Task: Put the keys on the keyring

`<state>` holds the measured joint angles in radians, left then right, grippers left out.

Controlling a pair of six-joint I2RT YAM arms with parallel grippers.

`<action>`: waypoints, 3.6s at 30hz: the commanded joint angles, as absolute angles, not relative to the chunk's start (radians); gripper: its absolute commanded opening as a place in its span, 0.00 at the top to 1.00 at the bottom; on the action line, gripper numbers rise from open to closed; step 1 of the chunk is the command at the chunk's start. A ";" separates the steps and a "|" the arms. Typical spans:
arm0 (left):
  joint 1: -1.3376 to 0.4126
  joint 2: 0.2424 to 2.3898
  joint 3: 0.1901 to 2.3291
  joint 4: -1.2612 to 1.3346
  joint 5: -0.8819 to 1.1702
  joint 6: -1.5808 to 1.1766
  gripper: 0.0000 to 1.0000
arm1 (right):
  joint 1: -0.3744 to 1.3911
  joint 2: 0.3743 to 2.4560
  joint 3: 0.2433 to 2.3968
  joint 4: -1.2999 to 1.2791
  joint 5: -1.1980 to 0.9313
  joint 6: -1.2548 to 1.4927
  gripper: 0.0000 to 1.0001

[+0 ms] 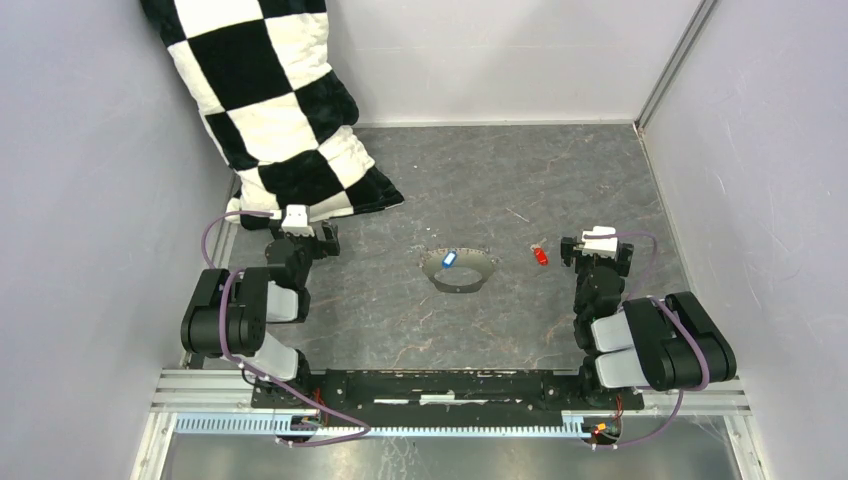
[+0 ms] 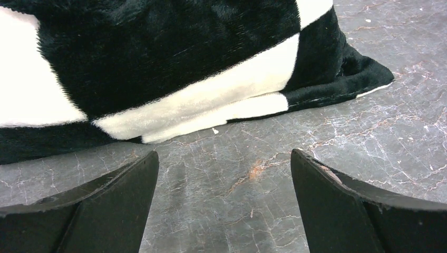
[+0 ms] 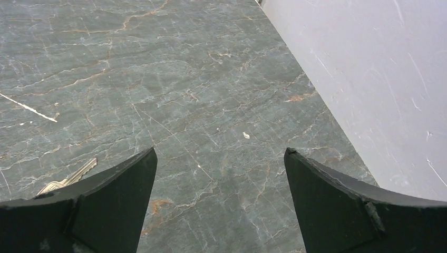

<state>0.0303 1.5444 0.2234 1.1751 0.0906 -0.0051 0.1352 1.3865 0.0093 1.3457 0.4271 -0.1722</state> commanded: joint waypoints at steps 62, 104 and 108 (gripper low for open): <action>0.078 1.292 0.977 -0.544 0.420 0.202 0.00 | 0.876 1.846 1.058 0.124 -0.085 -0.245 0.64; 0.079 1.291 0.956 -0.552 0.477 0.236 0.00 | 0.839 1.839 1.037 0.077 -0.099 -0.249 0.75; 0.079 1.286 0.956 -0.553 0.473 0.241 0.00 | 0.838 1.853 1.035 0.077 -0.106 -0.244 0.71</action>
<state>0.0727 1.3098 0.9577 -0.5545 0.4553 0.1928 0.8413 1.8339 1.0409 0.0650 -0.1013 -0.2424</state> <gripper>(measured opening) 0.997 0.268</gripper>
